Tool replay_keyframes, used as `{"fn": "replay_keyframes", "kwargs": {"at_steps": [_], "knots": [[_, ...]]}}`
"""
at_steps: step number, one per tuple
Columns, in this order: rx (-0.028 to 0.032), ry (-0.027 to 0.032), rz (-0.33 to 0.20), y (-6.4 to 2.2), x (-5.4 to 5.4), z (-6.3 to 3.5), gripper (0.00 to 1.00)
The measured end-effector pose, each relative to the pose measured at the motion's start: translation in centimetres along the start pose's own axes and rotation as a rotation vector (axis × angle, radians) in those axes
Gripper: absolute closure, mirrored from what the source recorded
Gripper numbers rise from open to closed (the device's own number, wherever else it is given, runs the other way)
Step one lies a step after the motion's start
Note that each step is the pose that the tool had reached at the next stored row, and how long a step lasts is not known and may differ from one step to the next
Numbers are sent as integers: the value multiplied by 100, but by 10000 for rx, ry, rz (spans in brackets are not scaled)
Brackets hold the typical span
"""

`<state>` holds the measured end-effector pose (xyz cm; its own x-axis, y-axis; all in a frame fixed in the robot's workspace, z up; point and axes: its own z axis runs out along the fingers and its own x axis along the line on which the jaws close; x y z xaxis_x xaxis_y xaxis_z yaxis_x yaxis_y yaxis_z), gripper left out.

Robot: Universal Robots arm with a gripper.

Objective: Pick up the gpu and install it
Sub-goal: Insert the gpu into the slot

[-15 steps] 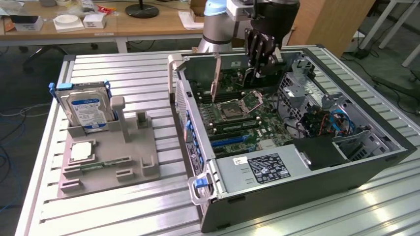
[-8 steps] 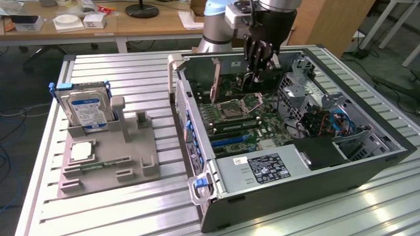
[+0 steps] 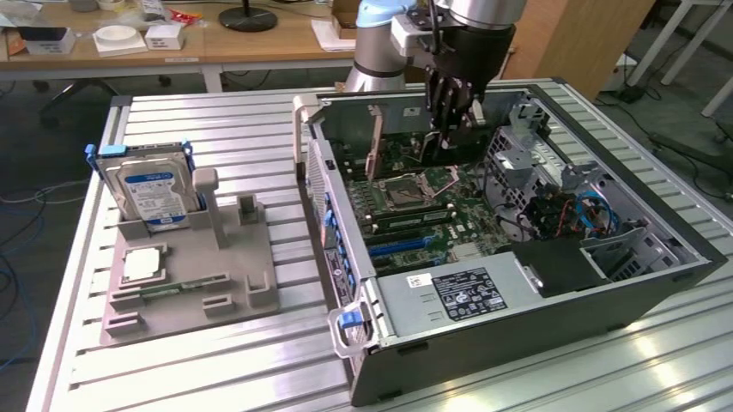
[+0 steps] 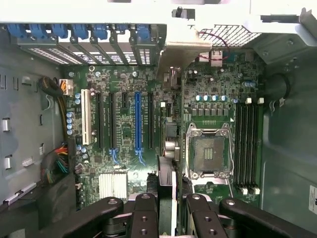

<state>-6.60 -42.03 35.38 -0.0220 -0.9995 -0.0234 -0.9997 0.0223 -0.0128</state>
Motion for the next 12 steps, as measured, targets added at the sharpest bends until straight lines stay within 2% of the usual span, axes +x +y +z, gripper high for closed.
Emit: {"fn": "replay_keyframes", "kwargs": {"at_steps": [12], "knots": [[1, -3, 0, -1, 79, 25, 73]]}}
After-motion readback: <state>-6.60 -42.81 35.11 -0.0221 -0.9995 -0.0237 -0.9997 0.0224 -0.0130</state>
